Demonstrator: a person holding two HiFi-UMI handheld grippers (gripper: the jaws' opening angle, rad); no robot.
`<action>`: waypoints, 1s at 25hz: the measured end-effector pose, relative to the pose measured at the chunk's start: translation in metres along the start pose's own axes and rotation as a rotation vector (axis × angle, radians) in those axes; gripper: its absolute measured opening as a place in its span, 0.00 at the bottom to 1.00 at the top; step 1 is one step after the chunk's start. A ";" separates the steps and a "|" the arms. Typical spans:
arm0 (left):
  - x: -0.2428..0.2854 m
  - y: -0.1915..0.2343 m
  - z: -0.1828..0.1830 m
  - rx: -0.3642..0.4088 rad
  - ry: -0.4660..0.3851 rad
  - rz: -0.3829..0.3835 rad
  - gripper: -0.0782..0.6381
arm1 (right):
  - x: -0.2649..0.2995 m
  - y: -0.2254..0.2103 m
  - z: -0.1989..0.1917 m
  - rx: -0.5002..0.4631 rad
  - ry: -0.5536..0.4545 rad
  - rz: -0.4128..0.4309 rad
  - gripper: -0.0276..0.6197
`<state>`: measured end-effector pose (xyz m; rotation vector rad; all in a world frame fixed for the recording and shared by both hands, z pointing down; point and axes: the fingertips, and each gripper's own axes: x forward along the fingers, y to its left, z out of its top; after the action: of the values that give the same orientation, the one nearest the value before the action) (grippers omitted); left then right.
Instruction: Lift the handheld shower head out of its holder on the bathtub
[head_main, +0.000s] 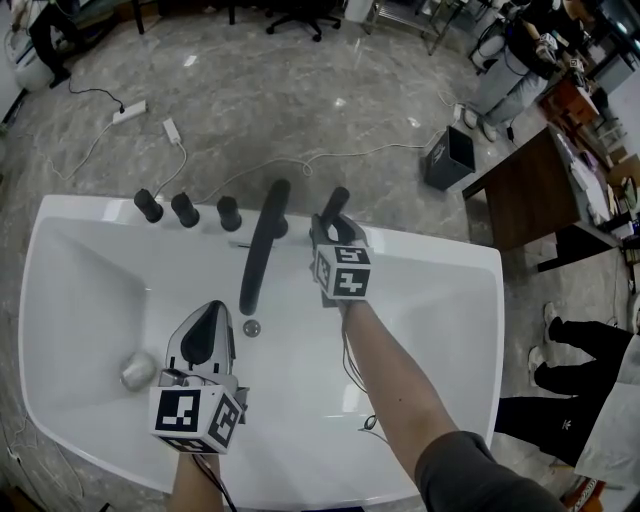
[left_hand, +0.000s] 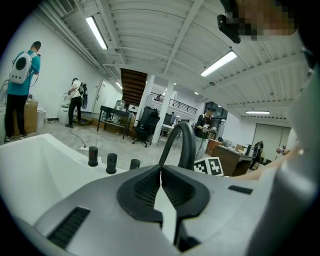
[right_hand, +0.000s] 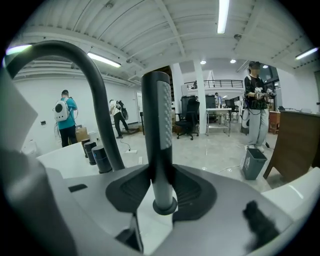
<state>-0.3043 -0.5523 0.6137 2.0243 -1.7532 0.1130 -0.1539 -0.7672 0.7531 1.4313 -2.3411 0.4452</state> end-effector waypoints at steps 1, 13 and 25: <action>0.000 0.000 0.000 -0.003 0.000 -0.001 0.13 | -0.002 0.000 0.000 0.001 -0.002 0.000 0.26; -0.019 -0.009 0.010 0.006 0.005 0.007 0.13 | -0.048 0.005 0.039 -0.024 -0.083 -0.002 0.26; -0.070 -0.037 0.038 0.018 -0.001 0.030 0.13 | -0.154 0.023 0.124 -0.086 -0.248 0.065 0.26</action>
<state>-0.2910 -0.4993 0.5446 2.0111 -1.7895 0.1380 -0.1267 -0.6917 0.5715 1.4451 -2.5718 0.1893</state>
